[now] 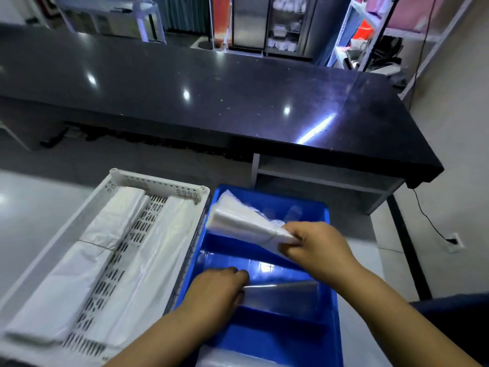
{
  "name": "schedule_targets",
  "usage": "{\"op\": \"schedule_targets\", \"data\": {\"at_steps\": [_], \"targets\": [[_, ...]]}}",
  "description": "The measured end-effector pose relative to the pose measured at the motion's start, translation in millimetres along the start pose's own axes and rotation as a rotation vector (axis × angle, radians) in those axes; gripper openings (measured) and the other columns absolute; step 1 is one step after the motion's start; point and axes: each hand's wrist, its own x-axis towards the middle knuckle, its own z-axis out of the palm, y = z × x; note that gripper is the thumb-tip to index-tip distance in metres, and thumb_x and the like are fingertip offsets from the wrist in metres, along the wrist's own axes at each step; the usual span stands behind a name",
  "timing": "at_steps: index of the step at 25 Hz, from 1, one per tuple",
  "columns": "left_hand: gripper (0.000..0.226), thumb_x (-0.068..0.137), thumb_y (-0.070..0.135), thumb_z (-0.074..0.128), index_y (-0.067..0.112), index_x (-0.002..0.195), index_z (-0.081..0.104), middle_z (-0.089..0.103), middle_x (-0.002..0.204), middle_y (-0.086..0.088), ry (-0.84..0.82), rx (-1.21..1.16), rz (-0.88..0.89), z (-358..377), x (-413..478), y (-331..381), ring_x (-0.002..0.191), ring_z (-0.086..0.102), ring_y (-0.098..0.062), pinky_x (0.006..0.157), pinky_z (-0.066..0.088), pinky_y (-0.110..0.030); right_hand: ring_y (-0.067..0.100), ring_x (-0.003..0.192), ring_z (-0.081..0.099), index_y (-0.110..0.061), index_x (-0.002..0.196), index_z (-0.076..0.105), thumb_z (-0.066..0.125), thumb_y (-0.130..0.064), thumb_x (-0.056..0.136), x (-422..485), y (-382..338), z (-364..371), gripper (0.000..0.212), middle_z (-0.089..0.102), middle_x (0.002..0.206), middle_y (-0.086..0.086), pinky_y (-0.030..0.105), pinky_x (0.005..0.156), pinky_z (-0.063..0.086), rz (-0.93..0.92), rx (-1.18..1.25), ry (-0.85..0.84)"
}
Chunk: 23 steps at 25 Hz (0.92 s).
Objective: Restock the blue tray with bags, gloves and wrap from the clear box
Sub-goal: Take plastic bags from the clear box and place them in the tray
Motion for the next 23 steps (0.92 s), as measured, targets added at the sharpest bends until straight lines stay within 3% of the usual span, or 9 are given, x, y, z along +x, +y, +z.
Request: {"op": "schedule_targets", "data": {"at_steps": [2,4,8,13,16,20,23], "targets": [[0.02,0.065,0.034,0.067,0.019,0.074,0.058,0.066,0.068,0.003,0.047,0.071,0.038,-3,-13,2,0.063,0.064,-0.019,0.048,0.047,-0.028,0.022,0.067,0.049,-0.021,0.067,0.048,0.059,-0.032,0.074,6,-7,16,0.016,0.065,0.075,0.0,0.029,0.047,0.027,-0.038,-0.158,-0.174],[0.02,0.056,0.033,0.072,0.021,0.064,0.058,0.064,0.057,0.006,0.095,0.05,0.077,-4,-23,4,0.052,0.062,-0.015,0.038,0.045,-0.025,0.025,0.076,0.054,-0.02,0.075,0.054,0.057,-0.03,0.073,7,-10,33,0.01,0.067,0.084,0.002,0.028,0.052,0.03,-0.048,-0.233,-0.373],[0.018,0.052,0.027,0.072,0.023,0.066,0.061,0.065,0.06,0.009,0.137,-0.05,0.054,6,-37,5,0.056,0.062,-0.013,0.047,0.047,-0.02,0.022,0.079,0.057,-0.02,0.076,0.056,0.057,-0.029,0.07,7,-8,46,0.011,0.063,0.08,0.0,0.031,0.063,0.042,0.021,-0.086,-0.527],[0.013,0.058,0.029,0.071,0.026,0.065,0.06,0.064,0.057,0.01,0.175,-0.033,0.036,11,-29,7,0.053,0.06,-0.012,0.045,0.046,-0.021,0.027,0.094,0.06,-0.023,0.106,0.056,0.046,-0.02,0.082,3,-4,51,0.026,0.068,0.104,0.0,0.035,0.074,0.049,-0.085,-0.283,-0.29],[0.018,0.05,0.025,0.076,0.025,0.06,0.06,0.061,0.052,0.008,0.171,0.066,0.035,5,-12,9,0.049,0.059,-0.014,0.044,0.044,-0.019,0.022,0.103,0.059,-0.027,0.115,0.056,0.045,-0.024,0.088,-3,-1,41,0.028,0.066,0.114,-0.005,0.034,0.079,0.049,-0.088,-0.228,-0.141],[0.025,0.046,0.013,0.077,0.022,0.065,0.063,0.064,0.061,0.005,0.253,0.092,-0.033,-4,2,5,0.058,0.061,-0.02,0.055,0.05,-0.022,0.017,0.098,0.062,-0.028,0.108,0.064,0.052,-0.024,0.09,-2,8,24,0.022,0.069,0.109,-0.01,0.032,0.077,0.049,-0.011,-0.048,0.083],[0.027,0.056,0.008,0.074,0.019,0.08,0.067,0.069,0.077,0.003,0.379,0.001,-0.123,-9,-11,-8,0.07,0.064,-0.022,0.065,0.051,-0.026,0.017,0.092,0.064,-0.024,0.101,0.066,0.055,-0.022,0.089,6,0,24,0.016,0.071,0.102,-0.008,0.033,0.075,0.05,-0.049,0.018,0.082]]}}
